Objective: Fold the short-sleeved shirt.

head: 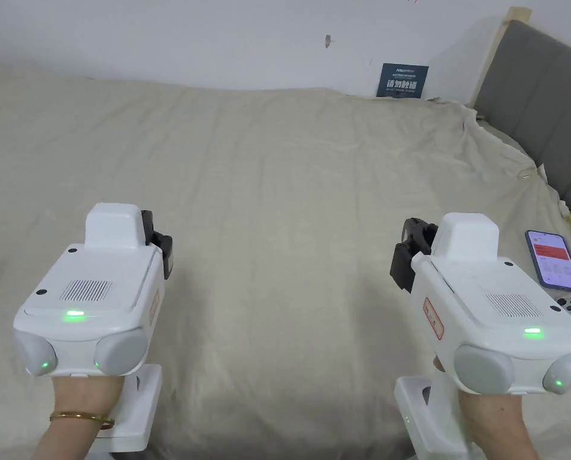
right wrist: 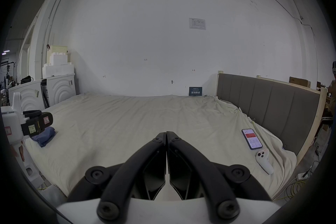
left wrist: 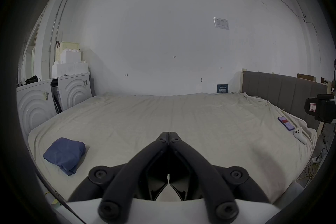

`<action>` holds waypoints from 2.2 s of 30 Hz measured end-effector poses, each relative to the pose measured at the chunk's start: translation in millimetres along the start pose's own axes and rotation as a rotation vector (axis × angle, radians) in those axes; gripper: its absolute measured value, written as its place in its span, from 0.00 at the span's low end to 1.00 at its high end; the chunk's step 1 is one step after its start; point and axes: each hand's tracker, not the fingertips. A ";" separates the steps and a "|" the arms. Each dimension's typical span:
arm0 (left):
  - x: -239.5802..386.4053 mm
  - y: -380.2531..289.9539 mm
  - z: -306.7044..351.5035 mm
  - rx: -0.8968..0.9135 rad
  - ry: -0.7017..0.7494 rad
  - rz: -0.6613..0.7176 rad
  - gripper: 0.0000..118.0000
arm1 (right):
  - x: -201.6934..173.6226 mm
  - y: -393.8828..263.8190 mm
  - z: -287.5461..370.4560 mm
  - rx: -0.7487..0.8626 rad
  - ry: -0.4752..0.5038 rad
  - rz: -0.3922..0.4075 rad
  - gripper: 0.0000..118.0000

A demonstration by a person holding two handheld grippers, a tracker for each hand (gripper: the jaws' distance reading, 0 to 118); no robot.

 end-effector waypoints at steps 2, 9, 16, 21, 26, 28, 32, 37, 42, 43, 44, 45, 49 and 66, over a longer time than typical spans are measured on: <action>0.5 0.0 0.0 0.000 0.001 -0.004 0.00 | 0.1 -0.1 -0.1 0.000 0.001 -0.002 0.00; 2.1 -0.5 -0.2 0.000 0.002 -0.005 0.00 | -0.7 1.2 -0.8 0.001 0.000 0.007 0.00; 3.3 0.5 -0.7 0.002 -0.003 -0.008 0.00 | -2.3 2.9 0.1 0.006 0.001 0.007 0.00; 5.0 1.8 -0.6 0.003 -0.006 -0.014 0.00 | -2.5 3.9 -0.7 0.005 -0.001 0.006 0.00; 4.8 1.1 -0.8 -0.001 -0.009 -0.019 0.00 | -2.4 5.0 -0.5 0.006 0.000 0.005 0.00; 4.6 1.1 -0.9 -0.002 -0.006 -0.020 0.00 | -2.4 5.4 -0.5 0.006 0.001 0.004 0.00; 5.0 1.6 -0.5 -0.002 -0.008 -0.025 0.00 | -2.8 6.6 -0.7 0.008 0.002 0.003 0.00; 5.1 2.3 -0.9 -0.004 -0.010 -0.024 0.00 | -2.5 7.4 -0.9 0.010 0.000 0.000 0.00; 6.4 2.8 0.4 -0.016 -0.012 0.013 0.02 | -1.1 10.1 -1.1 -0.029 0.014 -0.033 0.12; 6.5 2.7 -0.7 -0.031 -0.027 0.036 0.13 | 0.2 12.2 -1.6 -0.062 0.022 -0.051 0.49; 5.6 2.9 -1.6 -0.057 -0.030 0.059 0.30 | 1.1 14.7 -2.8 -0.102 0.062 -0.082 0.81; 5.1 3.4 -2.6 -0.081 -0.032 0.075 0.53 | 2.6 16.3 -5.2 -0.142 0.062 -0.111 1.00; 6.4 5.4 2.9 -0.113 -0.075 0.125 1.00 | 7.7 17.6 -8.1 -0.242 0.052 -0.147 0.99; 32.7 -42.2 -5.8 -0.339 -0.067 0.049 1.00 | -16.2 4.8 -12.5 -0.636 -0.056 -0.112 0.99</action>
